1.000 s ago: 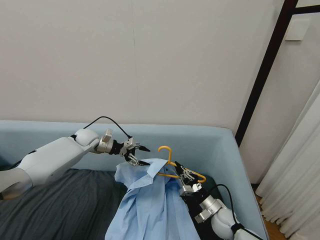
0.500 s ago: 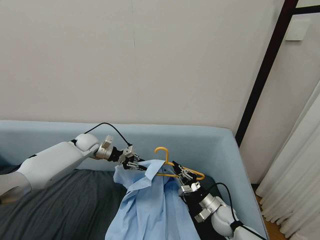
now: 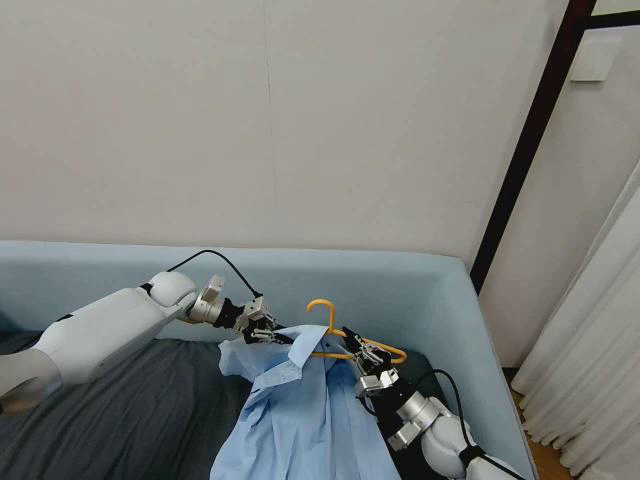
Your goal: Pick up the clothes from the sofa and hang them on the clothes hanger.
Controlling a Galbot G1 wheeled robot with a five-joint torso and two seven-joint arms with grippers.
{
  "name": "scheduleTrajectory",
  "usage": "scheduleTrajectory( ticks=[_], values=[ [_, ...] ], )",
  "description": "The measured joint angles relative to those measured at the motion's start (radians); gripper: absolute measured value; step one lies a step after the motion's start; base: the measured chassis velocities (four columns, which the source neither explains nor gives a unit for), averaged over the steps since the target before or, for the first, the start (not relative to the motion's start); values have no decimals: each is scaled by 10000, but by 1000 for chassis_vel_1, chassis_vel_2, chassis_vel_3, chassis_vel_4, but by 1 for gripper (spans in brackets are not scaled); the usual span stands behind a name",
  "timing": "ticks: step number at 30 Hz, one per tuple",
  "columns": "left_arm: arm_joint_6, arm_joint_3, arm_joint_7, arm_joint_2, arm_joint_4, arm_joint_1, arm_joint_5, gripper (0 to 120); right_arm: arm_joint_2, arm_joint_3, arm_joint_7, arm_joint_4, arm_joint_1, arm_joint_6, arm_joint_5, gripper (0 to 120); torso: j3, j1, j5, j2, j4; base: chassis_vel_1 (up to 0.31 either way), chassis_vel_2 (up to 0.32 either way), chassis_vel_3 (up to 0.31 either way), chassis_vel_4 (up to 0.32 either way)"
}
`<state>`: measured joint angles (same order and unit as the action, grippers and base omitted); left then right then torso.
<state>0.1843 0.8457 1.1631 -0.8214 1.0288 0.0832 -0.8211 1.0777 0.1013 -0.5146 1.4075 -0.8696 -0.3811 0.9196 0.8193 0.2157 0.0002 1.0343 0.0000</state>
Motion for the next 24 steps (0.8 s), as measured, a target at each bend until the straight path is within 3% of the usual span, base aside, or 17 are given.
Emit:
scheduleTrajectory(
  ticks=[9, 14, 17, 20, 24],
  values=[
    [217, -229, 56, -132, -325, -97, -18, 7, -151, -88, 314, 424, -277, 198, -271, 39, 0, 0, -1, 0, -1, 0, 0, 0, 0],
    [312, -368, -154, -76, -278, -299, -81, 7, -423, -118, 481, 877, -633, 312, -1765, 64, 0, 0, 0, -1, 1, 0, 0, 0, 0],
    [360, -463, -91, -83, -365, -345, -83, 7, -597, -118, 511, 1150, -829, 325, -2376, 73, 0, 0, -1, 0, 0, 0, 0, 0, 0],
    [417, -551, -79, -110, -499, -376, -84, 7, -682, -206, 546, 1295, -986, 205, -2548, 79, 0, 0, 1, 0, -1, 0, 0, 0, 0],
    [490, -634, -183, -175, -747, -400, -81, 7, -567, -1006, 660, 1411, -1592, -512, -2457, 95, 0, 0, 1, 0, 1, 0, 0, 0, 0]
  ],
)
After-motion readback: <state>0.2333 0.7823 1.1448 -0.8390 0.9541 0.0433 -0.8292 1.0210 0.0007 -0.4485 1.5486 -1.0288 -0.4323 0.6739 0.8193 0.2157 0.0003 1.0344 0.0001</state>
